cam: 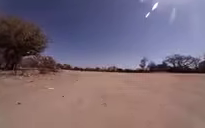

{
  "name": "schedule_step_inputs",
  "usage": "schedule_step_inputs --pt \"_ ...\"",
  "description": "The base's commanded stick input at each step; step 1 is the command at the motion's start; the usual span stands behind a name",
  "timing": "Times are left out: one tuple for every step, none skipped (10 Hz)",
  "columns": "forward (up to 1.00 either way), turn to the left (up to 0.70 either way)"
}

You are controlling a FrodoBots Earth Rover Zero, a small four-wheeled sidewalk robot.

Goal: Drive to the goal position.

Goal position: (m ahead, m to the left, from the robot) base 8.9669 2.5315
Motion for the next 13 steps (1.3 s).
schedule_step_inputs --pt "1.0 0.0" --pt "1.0 0.0" --pt "1.0 0.0" --pt "1.0 0.0" --pt "1.0 0.0" --pt "1.0 0.0" --pt "1.0 0.0" --pt "1.0 0.0" --pt "1.0 0.0" --pt "1.0 0.0" --pt "1.0 0.0" --pt "1.0 0.0" --pt "1.0 0.0"
